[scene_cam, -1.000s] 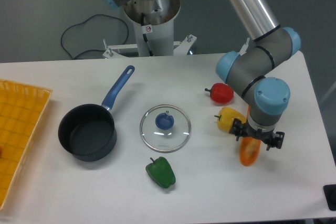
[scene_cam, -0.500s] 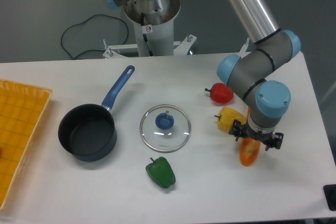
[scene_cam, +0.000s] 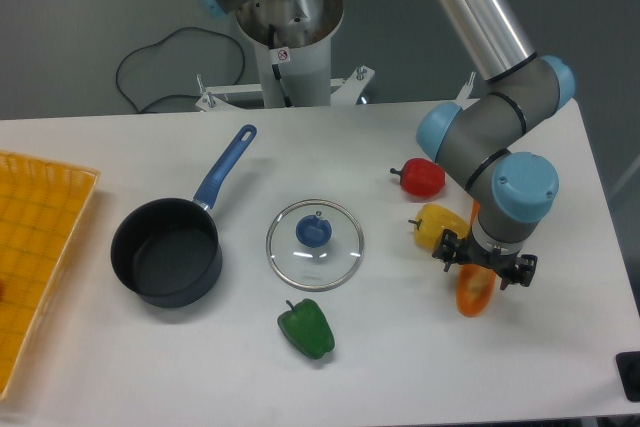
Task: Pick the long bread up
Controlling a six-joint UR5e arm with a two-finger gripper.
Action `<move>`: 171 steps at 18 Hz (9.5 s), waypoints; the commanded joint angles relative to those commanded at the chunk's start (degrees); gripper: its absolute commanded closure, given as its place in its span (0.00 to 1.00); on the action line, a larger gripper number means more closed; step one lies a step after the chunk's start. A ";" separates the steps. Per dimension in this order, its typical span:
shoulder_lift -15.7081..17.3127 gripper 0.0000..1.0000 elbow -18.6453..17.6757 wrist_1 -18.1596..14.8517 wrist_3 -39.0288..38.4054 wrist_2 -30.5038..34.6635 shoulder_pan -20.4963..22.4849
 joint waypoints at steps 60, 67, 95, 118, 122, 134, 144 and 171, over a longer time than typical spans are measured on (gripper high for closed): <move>9.23 0.00 -14.67 0.17 26.54 1.06 12.22; 12.30 0.00 -15.55 4.30 32.34 0.97 13.62; 10.02 0.00 -19.34 10.63 33.49 1.32 12.83; 9.31 1.00 -16.35 7.30 33.40 3.52 12.31; 9.32 1.00 -13.99 3.97 33.49 3.52 12.30; 10.72 1.00 0.43 -15.19 32.09 1.33 11.08; 18.28 1.00 0.62 -24.17 26.46 -5.80 5.02; 18.28 1.00 -2.28 -19.16 21.36 -1.58 -4.04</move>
